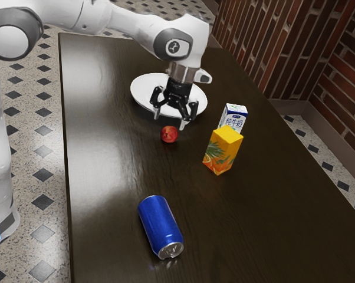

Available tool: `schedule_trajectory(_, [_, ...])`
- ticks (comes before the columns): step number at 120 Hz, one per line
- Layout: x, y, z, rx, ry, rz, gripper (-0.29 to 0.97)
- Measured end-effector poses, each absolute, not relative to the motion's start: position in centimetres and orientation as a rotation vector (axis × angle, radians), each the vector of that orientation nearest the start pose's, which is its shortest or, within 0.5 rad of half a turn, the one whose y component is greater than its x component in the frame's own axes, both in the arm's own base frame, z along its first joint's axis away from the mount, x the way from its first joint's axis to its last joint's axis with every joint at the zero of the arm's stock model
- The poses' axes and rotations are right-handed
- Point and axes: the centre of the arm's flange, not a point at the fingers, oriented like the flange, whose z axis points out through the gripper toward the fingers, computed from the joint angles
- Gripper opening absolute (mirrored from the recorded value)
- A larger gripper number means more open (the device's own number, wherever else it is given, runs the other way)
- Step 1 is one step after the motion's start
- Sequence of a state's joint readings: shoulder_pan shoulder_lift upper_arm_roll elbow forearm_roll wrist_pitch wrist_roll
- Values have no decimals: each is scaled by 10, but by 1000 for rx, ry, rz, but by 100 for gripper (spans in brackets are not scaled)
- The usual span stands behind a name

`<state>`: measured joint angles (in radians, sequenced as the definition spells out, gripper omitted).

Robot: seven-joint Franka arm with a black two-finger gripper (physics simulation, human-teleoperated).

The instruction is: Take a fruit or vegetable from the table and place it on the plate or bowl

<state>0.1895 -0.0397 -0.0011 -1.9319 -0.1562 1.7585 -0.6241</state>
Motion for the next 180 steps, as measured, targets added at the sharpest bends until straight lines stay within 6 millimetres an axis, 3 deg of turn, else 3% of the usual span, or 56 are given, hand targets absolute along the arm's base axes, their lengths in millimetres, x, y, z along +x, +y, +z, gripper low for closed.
schedule_trajectory(14, [530, 99, 479, -2894, -1454, 309, 68])
schedule_trajectory(36, [536, 120, 475, -2805, -1594, 312, 68])
schedule_trajectory(50, [543, 130, 457, -2747, -1637, 313, 68])
schedule_trajectory(63, [553, 123, 441, -2712, -1596, 283, 68])
schedule_trajectory(124, [568, 108, 421, -2647, -1575, 202, 68])
schedule_trajectory(180, [571, 115, 404, -2604, -1646, 222, 68])
